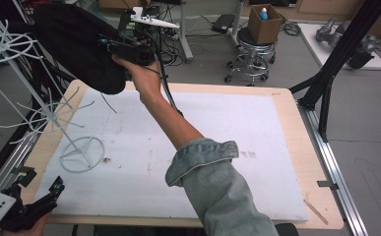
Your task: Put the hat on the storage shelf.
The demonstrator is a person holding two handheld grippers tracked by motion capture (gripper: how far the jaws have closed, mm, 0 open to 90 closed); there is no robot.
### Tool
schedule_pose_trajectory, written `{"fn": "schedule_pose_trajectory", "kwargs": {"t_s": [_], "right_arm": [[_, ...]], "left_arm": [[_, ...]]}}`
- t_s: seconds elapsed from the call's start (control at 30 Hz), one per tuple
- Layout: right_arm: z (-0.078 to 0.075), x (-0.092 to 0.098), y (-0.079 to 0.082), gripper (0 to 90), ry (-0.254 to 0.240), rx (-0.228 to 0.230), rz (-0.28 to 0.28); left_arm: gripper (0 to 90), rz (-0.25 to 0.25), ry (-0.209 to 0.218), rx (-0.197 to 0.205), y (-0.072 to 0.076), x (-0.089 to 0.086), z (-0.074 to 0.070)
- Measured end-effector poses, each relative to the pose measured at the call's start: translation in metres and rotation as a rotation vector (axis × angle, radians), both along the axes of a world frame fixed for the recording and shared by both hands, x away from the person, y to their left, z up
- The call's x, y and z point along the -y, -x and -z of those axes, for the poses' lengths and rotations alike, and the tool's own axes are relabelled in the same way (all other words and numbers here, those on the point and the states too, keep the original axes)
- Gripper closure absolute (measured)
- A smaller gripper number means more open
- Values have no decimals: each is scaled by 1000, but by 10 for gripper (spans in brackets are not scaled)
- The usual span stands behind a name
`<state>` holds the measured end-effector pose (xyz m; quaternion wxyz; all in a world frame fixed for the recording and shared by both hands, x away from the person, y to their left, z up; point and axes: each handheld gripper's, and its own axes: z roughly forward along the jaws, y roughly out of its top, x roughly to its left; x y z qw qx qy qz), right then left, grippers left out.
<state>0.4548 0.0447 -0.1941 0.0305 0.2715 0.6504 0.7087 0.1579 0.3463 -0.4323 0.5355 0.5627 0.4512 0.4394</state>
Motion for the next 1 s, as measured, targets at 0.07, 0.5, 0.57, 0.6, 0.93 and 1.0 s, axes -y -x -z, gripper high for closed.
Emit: {"fn": "schedule_pose_trajectory", "kwargs": {"t_s": [0.07,0.5,0.57,0.6,0.93,1.0], "right_arm": [[2,-1,0,552,10,8,-6],[6,1,2,495,42,19,-19],[8,2,2,490,43,13,-22],[9,2,1,483,43,10,-28],[10,4,1,437,66,14,-48],[11,5,0,411,67,8,-51]], "left_arm": [[193,0,0,0,0,0,0],[193,5,-5,1,-1,1,0],[193,6,-4,1,-1,1,0],[193,7,-7,1,-1,1,0],[193,12,-12,-1,-2,2,0],[193,13,-14,0,-2,3,0]]}}
